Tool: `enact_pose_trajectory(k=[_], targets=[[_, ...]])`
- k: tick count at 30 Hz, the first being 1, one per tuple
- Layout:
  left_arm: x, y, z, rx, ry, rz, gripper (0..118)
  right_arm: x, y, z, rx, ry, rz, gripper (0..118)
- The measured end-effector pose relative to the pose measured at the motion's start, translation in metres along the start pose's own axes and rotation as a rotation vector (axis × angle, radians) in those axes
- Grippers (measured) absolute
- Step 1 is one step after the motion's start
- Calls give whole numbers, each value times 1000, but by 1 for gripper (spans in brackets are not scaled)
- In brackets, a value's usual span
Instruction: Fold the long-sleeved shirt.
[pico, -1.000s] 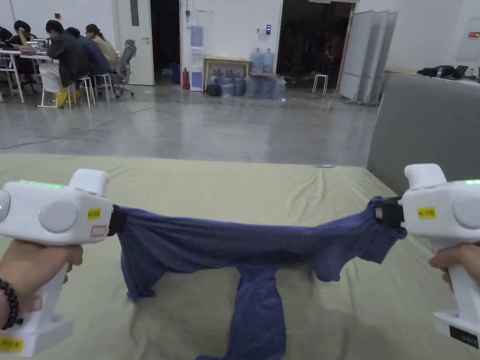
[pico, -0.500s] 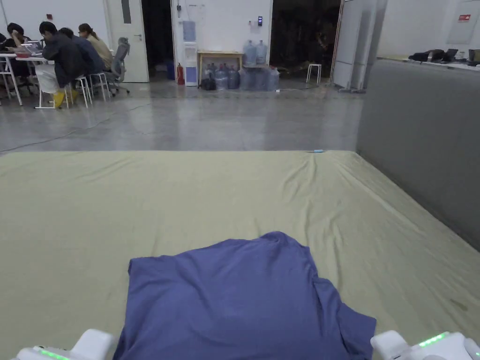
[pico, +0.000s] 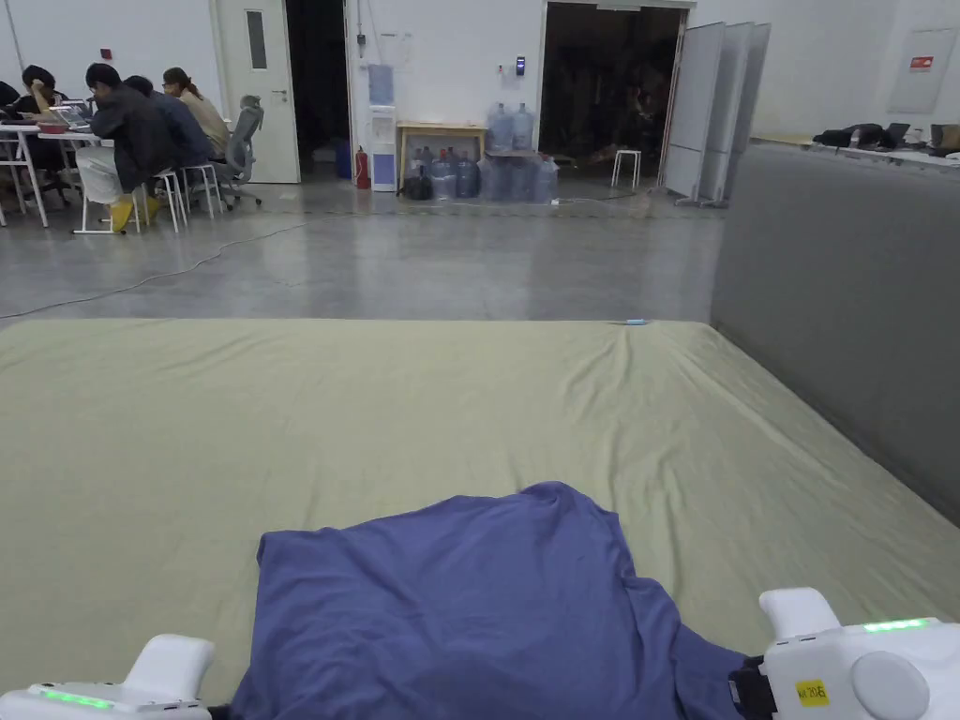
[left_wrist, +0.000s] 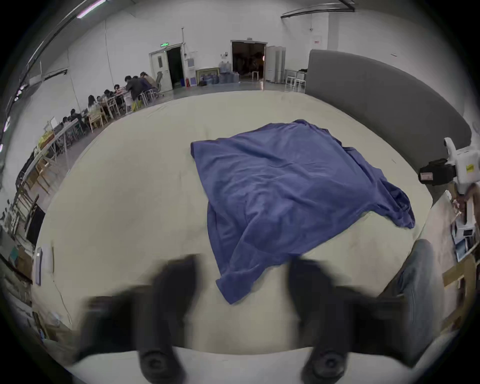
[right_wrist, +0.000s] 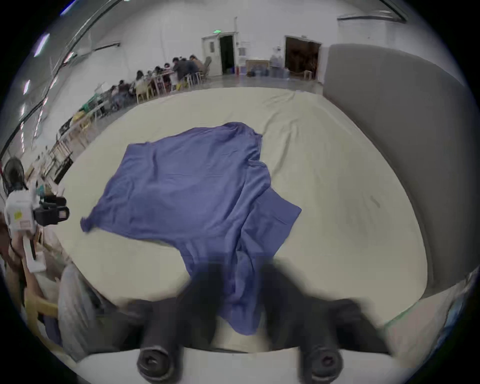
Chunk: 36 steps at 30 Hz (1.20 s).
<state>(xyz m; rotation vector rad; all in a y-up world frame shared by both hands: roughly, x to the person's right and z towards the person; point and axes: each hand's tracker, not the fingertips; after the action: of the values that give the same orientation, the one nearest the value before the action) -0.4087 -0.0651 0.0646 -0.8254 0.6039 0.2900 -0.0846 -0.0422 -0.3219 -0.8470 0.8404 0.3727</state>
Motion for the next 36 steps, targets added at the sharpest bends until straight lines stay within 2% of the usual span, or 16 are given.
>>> enact_pose_trajectory(k=[1, 4, 8, 9, 10, 12, 17, 21, 22, 25, 27, 28, 29, 31, 35, 36], targets=[[-6, 1, -6, -11, 15, 19, 0, -6, -1, -5, -27, 44, 4, 0], [-30, 26, -23, -31, -45, 115, 0, -12, -5, -19, -60, 56, 64, 0], [-35, 89, -41, 91, 77, 36, 0, -17, 9, -26, -78, 71, 81, 0], [-32, 107, -50, 89, 73, 39, 9, -17, 12, -30, -79, 78, 82, 0], [-32, 126, -66, 84, 100, 42, 37, -5, 24, -54, -80, 85, 82, 0], [-52, 164, -114, 23, 127, 123, 104, -6, 35, -70, -83, 82, 85, 0], [-83, 215, -224, -130, 166, 334, 106, -8, 62, -106, -93, 85, 89, 0], [-83, 219, -269, -209, 225, 366, 105, -9, 74, -120, -97, 91, 109, 0], [-81, 218, -278, -231, 212, 379, 103, -8, 77, -124, -99, 94, 113, 0], [-80, 217, -293, -251, 240, 393, 74, -9, 84, -131, -99, 95, 116, 0], [-64, 220, -283, -216, 251, 274, 47, -6, 90, -141, -108, 94, 119, 0], [-67, 225, -279, -189, 191, 231, 47, -6, 99, -148, -112, 89, 122, 0], [-61, 228, -272, -179, 174, 251, 1, -5, 108, -154, -113, 89, 125, 0], [-53, 232, -259, -185, 125, 251, 0, -3, 141, -168, -107, 85, 114, 0], [-42, 236, -227, -165, 159, 197, 0, 7, 225, -210, -95, 30, 92, 0], [-46, 237, -225, -163, 155, 199, 0, 9, 241, -222, -107, 8, 89, 9]])
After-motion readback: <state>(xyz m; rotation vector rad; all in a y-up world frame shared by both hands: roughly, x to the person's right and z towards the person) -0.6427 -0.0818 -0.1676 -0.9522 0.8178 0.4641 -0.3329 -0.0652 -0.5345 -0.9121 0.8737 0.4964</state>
